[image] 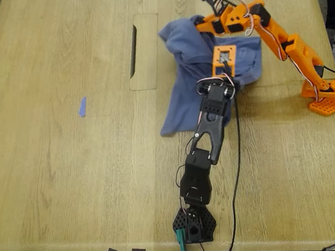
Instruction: Fold a T-shirt
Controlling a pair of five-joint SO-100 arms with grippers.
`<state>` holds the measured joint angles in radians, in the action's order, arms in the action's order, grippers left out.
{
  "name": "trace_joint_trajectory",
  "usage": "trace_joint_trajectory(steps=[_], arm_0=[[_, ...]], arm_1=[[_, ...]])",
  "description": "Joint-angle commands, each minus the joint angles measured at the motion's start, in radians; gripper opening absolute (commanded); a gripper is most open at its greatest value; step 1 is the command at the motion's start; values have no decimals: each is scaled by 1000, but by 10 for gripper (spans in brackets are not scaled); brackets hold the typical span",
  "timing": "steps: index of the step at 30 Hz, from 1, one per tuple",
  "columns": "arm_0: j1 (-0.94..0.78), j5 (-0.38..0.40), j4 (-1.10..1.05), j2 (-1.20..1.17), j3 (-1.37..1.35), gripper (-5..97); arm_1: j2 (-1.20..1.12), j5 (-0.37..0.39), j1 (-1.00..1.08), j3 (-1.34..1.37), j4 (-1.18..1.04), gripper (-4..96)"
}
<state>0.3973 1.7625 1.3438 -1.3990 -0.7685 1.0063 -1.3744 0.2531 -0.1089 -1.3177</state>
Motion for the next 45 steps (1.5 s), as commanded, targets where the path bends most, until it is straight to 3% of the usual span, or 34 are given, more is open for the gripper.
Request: trace_joint_trajectory(steps=[1, 6, 16, 36, 45], arm_0=[[-64, -18, -91, -176, 15, -1], [-153, -23, -213, -284, -51, -1], [-293, -29, -480, -627, -492, -1], [-305, -55, -819, -650, -426, -1], [-302, -86, -980, -703, -433, -1]], arm_1=[[127, -5, -18, -18, 38, 1], [201, -9, -18, -18, 78, 1], [288, -3, 78, -18, 84, 2], [359, -17, 78, -18, 244, 3], [405, -3, 201, -18, 339, 2]])
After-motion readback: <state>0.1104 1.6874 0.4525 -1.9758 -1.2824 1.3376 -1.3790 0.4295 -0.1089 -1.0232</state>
